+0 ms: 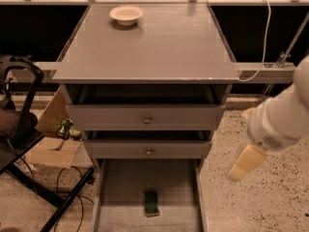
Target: Pick sponge from bottom drawer and place on counter
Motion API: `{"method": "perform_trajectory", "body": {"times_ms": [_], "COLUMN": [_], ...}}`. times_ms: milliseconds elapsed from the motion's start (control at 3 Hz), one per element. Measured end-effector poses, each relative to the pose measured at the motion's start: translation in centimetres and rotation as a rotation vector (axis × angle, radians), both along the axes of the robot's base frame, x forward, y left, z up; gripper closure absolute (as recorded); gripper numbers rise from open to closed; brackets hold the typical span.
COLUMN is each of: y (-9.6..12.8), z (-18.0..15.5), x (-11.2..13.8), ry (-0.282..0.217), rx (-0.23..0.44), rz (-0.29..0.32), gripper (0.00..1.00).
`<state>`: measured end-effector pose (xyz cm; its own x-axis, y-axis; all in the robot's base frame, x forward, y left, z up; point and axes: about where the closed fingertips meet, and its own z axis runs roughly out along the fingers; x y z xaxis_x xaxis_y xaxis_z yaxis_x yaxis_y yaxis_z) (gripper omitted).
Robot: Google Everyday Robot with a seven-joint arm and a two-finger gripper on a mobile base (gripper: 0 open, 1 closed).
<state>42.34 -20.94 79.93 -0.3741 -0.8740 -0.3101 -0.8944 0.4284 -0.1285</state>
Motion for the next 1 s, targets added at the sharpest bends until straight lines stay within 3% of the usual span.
{"method": "perform_trajectory", "body": {"times_ms": [333, 667, 1000], "y": [1.0, 2.4, 3.5], "z": [-10.0, -18.0, -22.6], "x": [-0.5, 0.6, 2.4], "ry": [0.074, 0.094, 0.111], "rx": [0.0, -0.004, 0.023], "rz": [-0.068, -0.128, -0.166], "gripper": [0.0, 0.0, 0.0]}}
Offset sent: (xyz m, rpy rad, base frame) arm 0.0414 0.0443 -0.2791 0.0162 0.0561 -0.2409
